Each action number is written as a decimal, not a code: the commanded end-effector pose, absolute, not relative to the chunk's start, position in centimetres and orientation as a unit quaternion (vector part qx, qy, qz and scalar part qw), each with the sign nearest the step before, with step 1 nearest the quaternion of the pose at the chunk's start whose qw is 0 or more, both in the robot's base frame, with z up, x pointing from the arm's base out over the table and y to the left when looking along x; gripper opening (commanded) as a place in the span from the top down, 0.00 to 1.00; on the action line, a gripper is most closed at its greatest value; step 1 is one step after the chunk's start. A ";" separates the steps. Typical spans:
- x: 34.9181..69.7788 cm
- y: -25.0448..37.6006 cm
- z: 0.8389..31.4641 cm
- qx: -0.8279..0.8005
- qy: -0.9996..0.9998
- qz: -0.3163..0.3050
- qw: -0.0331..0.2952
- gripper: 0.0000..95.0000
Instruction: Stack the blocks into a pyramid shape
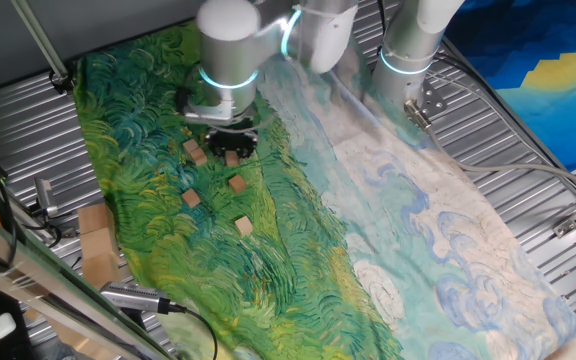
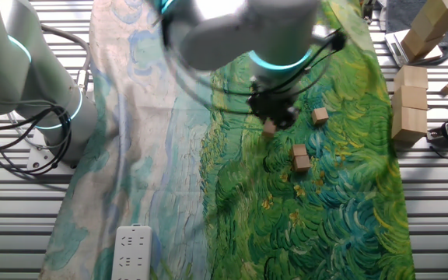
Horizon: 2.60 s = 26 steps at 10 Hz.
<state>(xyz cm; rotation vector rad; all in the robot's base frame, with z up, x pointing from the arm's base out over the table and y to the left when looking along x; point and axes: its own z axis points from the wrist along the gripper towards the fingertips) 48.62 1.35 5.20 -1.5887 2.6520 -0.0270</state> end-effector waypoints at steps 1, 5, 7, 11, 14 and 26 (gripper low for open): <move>50.2 1.8 5.2 -0.552 0.833 -0.020 0.037 1.00; 51.6 2.0 4.1 -0.587 0.809 -0.023 0.039 1.00; 52.4 1.2 3.7 -0.603 0.796 -0.022 0.044 1.00; 53.7 0.2 4.1 -0.614 0.788 -0.017 0.048 1.00; 53.8 -0.1 3.5 -0.615 0.787 -0.016 0.051 1.00; 53.3 -1.2 2.6 -0.628 0.776 -0.018 0.052 1.00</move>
